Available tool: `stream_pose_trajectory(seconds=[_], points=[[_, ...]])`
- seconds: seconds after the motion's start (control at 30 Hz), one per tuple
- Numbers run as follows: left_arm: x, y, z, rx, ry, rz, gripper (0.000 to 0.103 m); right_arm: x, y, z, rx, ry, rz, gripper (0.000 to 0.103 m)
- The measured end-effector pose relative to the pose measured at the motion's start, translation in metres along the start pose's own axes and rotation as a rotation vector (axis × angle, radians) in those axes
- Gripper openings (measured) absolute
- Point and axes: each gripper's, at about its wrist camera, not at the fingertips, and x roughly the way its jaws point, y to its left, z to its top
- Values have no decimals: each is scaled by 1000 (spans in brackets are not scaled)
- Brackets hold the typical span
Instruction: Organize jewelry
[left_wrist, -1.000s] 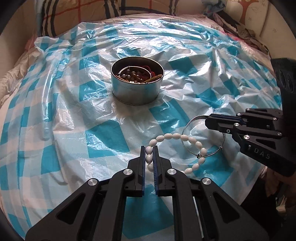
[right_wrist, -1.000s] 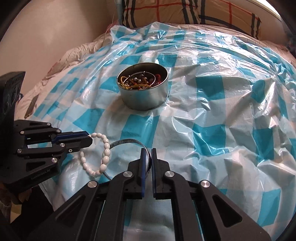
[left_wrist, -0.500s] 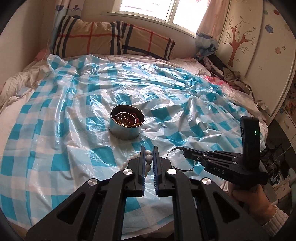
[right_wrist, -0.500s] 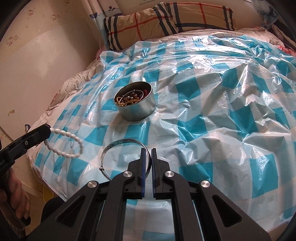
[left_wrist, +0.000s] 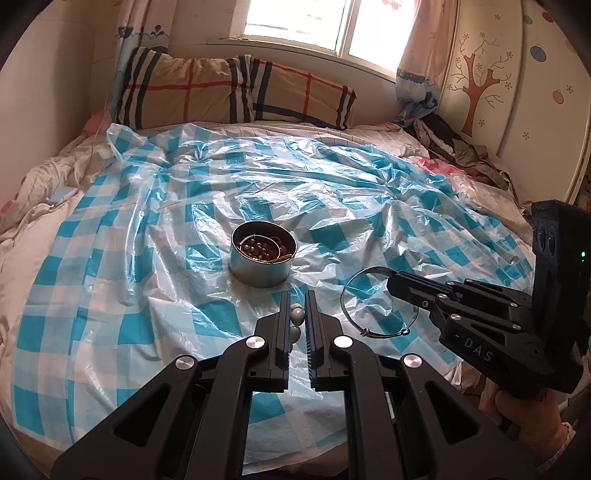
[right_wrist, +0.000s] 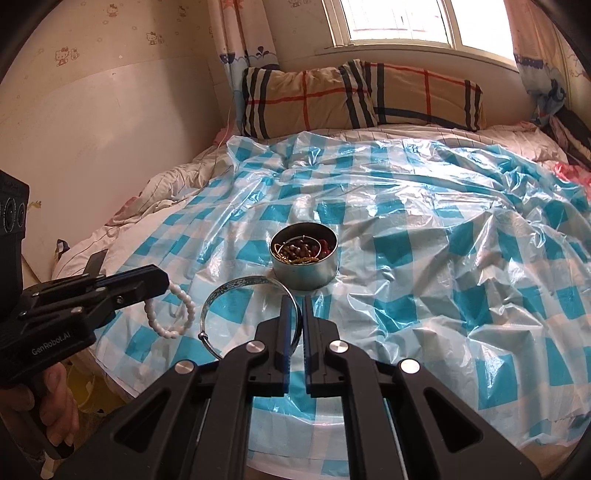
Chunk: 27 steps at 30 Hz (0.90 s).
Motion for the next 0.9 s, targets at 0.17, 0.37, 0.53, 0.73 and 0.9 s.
stream_pose_trajectory(seconds=[0.17,0.37,0.53,0.73,0.9], points=[[5,3,0,-12,-2,4,7,-3,11,6,-59,-28,-38,6],[8,4,1,-12,-5,8,7,0,17,11,-94,-45,-55,6],[16,7,7,-15,-10,12,7,6,13,14,-88,-48,-59,6],[26,10,14,-15,-18,18,7,16,6,17,-72,-49,-61,6],[35,9,19,-2,-21,31,7,24,0,20,-59,-54,-59,6]])
